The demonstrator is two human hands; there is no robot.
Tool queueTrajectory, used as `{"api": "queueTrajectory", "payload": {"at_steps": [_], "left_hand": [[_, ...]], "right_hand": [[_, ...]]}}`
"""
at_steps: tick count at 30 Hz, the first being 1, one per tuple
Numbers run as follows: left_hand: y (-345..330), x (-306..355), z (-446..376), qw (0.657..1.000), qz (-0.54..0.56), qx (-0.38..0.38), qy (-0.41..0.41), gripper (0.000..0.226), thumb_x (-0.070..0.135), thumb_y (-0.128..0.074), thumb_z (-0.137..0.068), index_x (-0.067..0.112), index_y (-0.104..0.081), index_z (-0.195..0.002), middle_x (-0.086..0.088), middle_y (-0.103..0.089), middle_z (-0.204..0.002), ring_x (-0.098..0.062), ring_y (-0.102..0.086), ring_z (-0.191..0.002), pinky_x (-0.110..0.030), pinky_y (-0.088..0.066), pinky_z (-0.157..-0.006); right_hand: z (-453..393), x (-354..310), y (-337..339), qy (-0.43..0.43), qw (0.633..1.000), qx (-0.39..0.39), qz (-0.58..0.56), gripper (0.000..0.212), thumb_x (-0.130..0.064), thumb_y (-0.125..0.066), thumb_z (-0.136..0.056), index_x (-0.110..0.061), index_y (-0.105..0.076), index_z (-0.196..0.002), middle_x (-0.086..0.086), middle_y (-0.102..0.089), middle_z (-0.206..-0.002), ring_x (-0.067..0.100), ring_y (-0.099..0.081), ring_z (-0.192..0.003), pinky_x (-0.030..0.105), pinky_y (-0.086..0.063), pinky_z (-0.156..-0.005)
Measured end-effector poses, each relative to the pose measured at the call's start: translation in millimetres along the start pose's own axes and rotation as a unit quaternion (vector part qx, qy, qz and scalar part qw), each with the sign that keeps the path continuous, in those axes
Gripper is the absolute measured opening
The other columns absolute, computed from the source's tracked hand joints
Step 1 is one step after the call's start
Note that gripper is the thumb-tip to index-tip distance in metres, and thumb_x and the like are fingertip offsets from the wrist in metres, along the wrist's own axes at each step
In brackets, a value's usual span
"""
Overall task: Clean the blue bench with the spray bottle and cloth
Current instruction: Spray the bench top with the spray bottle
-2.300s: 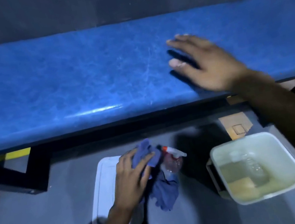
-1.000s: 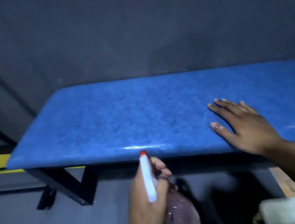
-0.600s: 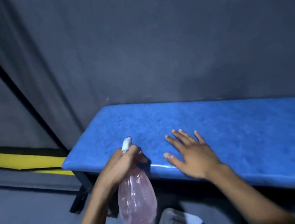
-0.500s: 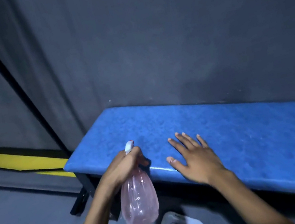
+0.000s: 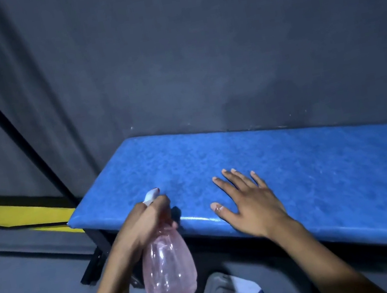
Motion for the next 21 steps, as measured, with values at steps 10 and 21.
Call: {"api": "queueTrajectory", "payload": {"at_steps": [10, 21], "left_hand": [[-23.7, 15.5, -1.5, 0.997, 0.05, -0.051, -0.016, 0.013, 0.038, -0.059, -0.068, 0.033, -0.071, -0.072, -0.018, -0.074, -0.068, -0.035, -0.075, -0.077, -0.043, -0.055, -0.091], [-121.7, 76.7, 20.8, 0.991, 0.002, -0.118, -0.064, 0.022, 0.053, -0.056, -0.057, 0.043, -0.075, -0.063, 0.005, -0.078, -0.093, -0.004, -0.066, -0.066, -0.033, -0.045, -0.069]], "right_hand": [[0.7, -1.3, 5.3, 0.0, 1.0, 0.011, -0.001, 0.077, -0.077, -0.021, -0.089, -0.039, -0.023, -0.156, -0.011, -0.017, -0.168, 0.008, -0.006, -0.156, 0.047, -0.003, -0.126], [54.1, 100.1, 63.5, -0.111, 0.992, 0.046, 0.024, 0.075, -0.075, -0.024, -0.091, -0.039, -0.022, -0.157, -0.008, -0.01, -0.17, 0.01, -0.007, -0.156, 0.051, -0.001, -0.126]]}}
Point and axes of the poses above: each hand's wrist, its own z-axis away from the middle knuckle, its own y-axis out of the back of the hand, x = y × z, the point moved 10 cm from there along -z, towards the middle knuckle
